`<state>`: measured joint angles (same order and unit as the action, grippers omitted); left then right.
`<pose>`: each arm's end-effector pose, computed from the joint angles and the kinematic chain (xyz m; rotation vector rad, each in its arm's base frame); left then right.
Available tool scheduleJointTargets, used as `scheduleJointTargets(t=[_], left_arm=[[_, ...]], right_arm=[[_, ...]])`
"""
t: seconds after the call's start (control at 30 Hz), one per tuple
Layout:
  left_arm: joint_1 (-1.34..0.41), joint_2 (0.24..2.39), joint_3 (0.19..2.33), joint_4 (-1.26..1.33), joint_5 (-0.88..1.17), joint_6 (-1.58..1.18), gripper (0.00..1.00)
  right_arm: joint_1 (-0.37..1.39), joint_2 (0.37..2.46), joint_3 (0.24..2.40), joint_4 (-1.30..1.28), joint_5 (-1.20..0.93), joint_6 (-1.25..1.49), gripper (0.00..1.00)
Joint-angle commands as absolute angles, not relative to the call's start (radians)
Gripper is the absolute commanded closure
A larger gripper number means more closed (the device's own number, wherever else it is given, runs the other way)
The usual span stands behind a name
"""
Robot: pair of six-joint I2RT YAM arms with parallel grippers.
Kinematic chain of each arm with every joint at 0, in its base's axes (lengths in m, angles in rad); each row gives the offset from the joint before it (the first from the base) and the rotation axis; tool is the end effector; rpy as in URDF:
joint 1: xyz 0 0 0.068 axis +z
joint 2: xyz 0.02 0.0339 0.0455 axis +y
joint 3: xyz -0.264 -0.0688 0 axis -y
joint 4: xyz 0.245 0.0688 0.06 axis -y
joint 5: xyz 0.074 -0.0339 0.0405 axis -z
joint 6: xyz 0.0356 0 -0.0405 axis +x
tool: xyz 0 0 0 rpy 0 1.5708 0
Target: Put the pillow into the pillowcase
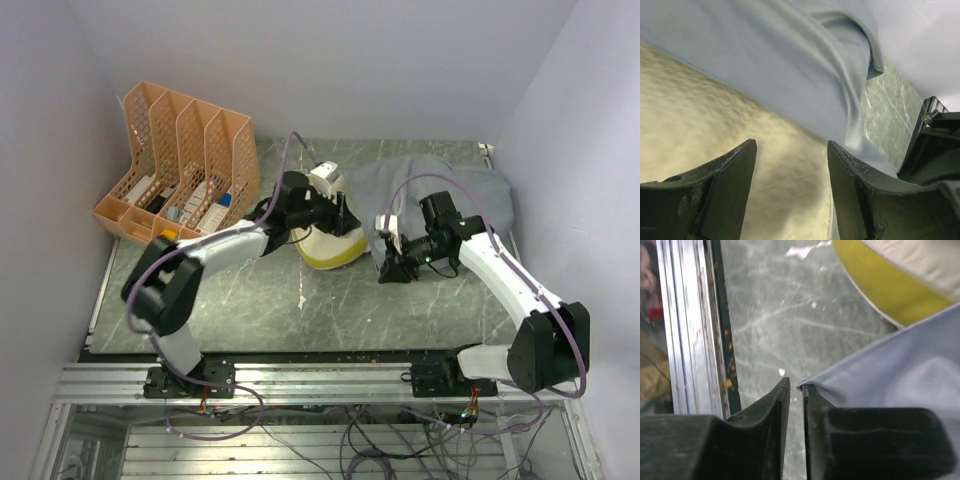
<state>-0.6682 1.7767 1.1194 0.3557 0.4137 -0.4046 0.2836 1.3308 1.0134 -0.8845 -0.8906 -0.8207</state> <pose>0.3101 -0.2630 0.2381 0.5637 1.9234 -1.1025 0.2260 0.0947 0.2606 -1.4339 1.9220 0.9809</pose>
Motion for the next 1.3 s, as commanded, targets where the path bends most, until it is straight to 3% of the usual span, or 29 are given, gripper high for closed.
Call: scheduleJointTargets(t=[0.0,0.13,0.23,0.33,0.4,0.47,0.67,0.93,1.1,1.23,1.27], left_arm=[[-0.652,1.577,1.099,-0.035,0.276,-0.227,0.31],[-0.652,1.448,1.016,-0.15,0.203,-0.218,0.3],[-0.652,1.356,0.939,-0.11,0.14,-0.258,0.25],[-0.643,1.283,0.857,-0.015,0.015,-0.33,0.13],[-0.62,1.269,0.809,0.049,-0.077,-0.413,0.01],[-0.565,1.284,0.77,0.136,-0.077,-0.523,0.02],[-0.471,1.442,0.793,0.312,-0.013,-0.801,0.02],[-0.463,1.688,0.99,0.229,-0.108,-0.916,0.02],[-0.442,1.827,1.057,0.215,-0.109,-0.912,0.0],[-0.418,1.912,1.073,0.259,-0.058,-0.91,0.11],[-0.414,1.927,1.076,0.273,-0.041,-0.909,0.16]], right_arm=[[0.318,1.255,0.968,-1.037,-0.829,-1.075,0.73],[0.339,1.242,1.024,-1.079,-0.83,-1.124,0.42],[0.338,1.228,1.122,-1.097,-0.875,-1.125,0.26],[0.337,1.24,1.197,-0.785,-0.822,-0.763,0.15],[0.338,1.286,1.205,-0.49,-0.662,-0.445,0.03],[0.339,1.407,1.269,-0.366,-0.53,-0.278,0.01],[0.398,1.912,1.689,-0.475,-0.235,-0.108,0.18],[0.434,2.178,1.86,-0.516,0.013,-0.068,0.28],[0.435,2.188,1.829,-0.478,0.066,-0.1,0.53],[0.436,2.158,1.813,-0.475,0.049,-0.107,0.83],[0.436,2.152,1.806,-0.466,0.052,-0.111,0.87]])
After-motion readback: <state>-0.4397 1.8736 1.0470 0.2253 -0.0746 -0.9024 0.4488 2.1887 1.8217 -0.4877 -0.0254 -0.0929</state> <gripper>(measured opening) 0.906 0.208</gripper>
